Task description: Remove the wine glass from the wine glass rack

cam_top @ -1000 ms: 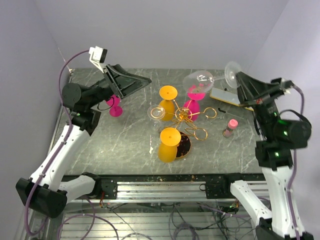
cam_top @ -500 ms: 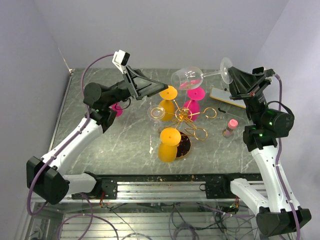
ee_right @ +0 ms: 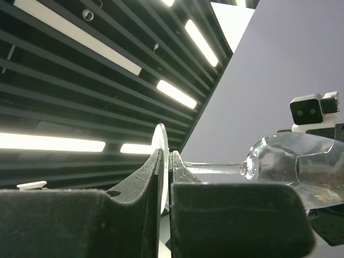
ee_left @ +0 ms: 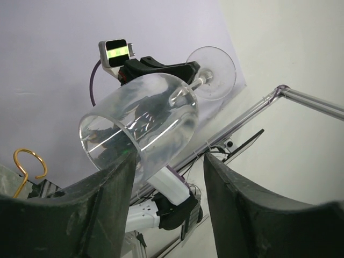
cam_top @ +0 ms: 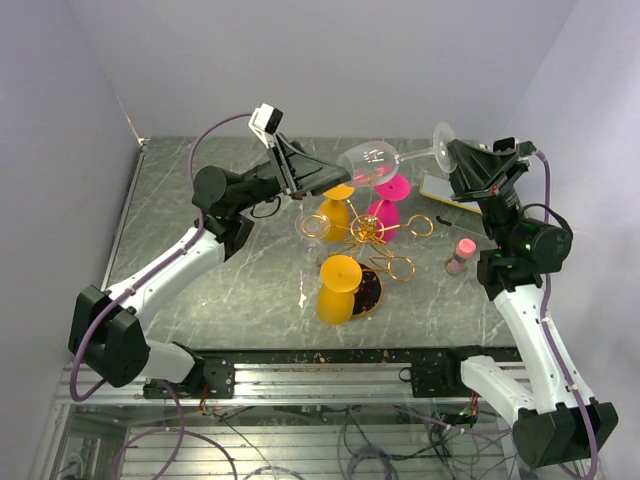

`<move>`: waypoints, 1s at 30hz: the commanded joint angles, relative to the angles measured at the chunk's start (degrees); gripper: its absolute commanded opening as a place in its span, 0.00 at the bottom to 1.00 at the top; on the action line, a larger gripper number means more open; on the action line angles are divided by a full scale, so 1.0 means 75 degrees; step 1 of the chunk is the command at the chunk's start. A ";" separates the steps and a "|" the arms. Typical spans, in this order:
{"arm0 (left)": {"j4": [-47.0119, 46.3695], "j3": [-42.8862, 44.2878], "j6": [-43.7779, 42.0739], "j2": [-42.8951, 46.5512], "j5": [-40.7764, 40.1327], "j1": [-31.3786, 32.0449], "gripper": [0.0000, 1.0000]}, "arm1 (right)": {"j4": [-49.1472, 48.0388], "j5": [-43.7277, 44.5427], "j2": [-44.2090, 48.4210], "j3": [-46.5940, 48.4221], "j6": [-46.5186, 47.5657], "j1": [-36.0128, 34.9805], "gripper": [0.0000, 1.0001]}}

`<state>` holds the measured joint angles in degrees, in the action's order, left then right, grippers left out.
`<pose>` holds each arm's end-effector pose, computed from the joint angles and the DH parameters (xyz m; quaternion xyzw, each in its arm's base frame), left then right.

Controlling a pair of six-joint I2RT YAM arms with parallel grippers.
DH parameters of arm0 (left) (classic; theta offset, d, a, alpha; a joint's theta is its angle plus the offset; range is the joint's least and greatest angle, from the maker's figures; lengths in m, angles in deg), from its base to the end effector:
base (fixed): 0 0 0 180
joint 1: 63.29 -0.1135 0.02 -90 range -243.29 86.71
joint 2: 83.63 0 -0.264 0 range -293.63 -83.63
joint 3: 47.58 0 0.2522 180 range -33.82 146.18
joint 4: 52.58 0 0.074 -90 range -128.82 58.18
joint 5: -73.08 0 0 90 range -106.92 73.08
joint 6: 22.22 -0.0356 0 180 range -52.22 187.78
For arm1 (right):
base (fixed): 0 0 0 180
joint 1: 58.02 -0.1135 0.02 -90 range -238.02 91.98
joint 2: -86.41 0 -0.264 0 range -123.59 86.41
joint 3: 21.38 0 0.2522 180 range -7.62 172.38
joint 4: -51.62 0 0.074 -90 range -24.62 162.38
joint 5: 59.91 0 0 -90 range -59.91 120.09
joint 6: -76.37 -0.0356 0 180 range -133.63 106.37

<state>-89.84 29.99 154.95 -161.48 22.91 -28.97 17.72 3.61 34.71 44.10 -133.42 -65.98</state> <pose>0.2329 -0.1866 0.4313 0.0862 0.5115 -0.8083 0.2785 0.1687 0.0396 0.4590 0.1713 0.3738 0.8514 0.3255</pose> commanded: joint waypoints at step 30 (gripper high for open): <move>1.1323 0.2229 -0.5612 0.3565 -0.5447 0.0193 0.07 | 0.8364 0.5076 0.1327 0.1918 0.9746 0.0008 0.73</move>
<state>-28.88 42.03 121.80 -136.21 -2.27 -27.46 71.99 34.91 47.14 57.92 -73.90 -65.98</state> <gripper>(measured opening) 0.103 0.726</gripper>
